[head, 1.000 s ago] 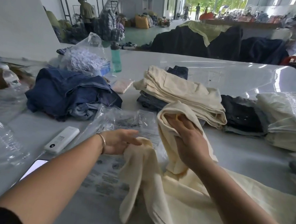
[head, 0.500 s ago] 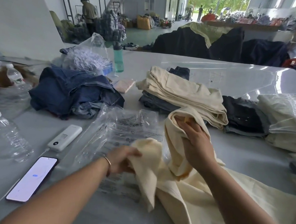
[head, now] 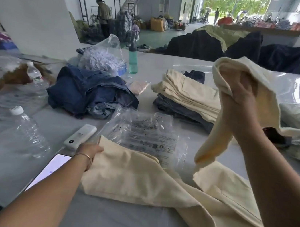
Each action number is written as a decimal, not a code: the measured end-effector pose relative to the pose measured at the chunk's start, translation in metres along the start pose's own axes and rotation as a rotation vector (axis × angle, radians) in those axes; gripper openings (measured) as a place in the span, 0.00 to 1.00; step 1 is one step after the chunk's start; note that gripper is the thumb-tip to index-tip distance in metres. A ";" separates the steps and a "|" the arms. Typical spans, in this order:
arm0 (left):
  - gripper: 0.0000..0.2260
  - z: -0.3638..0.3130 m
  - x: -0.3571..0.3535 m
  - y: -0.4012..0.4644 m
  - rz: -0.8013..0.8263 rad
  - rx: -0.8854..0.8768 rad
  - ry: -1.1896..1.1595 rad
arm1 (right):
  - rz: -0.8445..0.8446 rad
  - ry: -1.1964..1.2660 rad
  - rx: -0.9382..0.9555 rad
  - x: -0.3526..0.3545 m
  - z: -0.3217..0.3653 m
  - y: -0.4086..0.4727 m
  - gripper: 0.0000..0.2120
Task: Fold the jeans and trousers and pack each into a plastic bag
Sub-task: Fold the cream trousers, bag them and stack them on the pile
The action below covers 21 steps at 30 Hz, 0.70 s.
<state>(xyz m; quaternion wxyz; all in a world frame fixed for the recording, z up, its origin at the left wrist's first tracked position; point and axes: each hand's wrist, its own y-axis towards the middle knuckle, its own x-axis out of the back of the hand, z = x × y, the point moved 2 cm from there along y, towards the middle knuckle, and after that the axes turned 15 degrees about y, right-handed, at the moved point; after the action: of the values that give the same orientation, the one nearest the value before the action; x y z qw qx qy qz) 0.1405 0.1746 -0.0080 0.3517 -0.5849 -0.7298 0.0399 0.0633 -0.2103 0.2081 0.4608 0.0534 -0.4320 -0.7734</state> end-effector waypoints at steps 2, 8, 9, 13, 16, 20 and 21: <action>0.12 0.011 -0.006 -0.011 -0.057 -0.091 0.256 | 0.134 0.066 0.085 -0.040 0.021 -0.001 0.20; 0.14 0.023 -0.002 -0.024 -0.002 -0.205 0.170 | 1.107 -0.199 0.067 -0.176 0.032 -0.127 0.27; 0.14 0.025 -0.001 -0.024 0.041 -0.148 0.044 | 1.249 -0.198 0.048 -0.189 0.028 -0.156 0.25; 0.12 0.050 -0.001 -0.014 0.117 0.036 -0.095 | 1.474 -0.220 0.086 -0.209 0.022 -0.209 0.21; 0.17 0.064 -0.003 -0.017 0.141 0.040 -0.099 | 1.479 -0.263 0.109 -0.204 0.018 -0.210 0.17; 0.02 0.063 -0.007 -0.025 0.052 -0.199 0.373 | 1.500 -0.401 0.113 -0.204 0.015 -0.224 0.22; 0.05 0.063 -0.007 -0.027 0.042 -0.228 0.464 | 1.483 -0.448 0.043 -0.206 0.014 -0.228 0.31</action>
<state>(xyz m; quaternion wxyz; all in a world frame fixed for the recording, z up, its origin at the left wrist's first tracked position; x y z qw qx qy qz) 0.0832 0.1819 -0.0459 0.4404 -0.6293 -0.6172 -0.1706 0.0221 0.0006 -0.0120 0.7586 -0.3984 -0.4526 -0.2467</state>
